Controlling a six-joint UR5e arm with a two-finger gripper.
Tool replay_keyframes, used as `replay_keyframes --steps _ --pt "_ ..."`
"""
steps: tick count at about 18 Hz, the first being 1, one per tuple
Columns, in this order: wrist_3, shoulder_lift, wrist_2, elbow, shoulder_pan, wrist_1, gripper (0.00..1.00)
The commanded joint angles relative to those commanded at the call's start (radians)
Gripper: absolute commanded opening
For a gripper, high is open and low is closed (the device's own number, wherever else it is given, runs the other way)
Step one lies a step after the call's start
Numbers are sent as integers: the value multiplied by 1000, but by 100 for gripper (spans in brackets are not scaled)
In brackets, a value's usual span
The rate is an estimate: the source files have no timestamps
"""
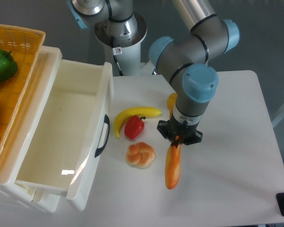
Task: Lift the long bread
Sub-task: 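Lift the gripped bread loaf up off the table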
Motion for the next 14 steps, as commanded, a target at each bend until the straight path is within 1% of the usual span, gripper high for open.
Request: replay_keyframes --steps 4,14 --pt "46 6 0 2 14 -11 0" --pt "48 21 0 0 20 -17 0"
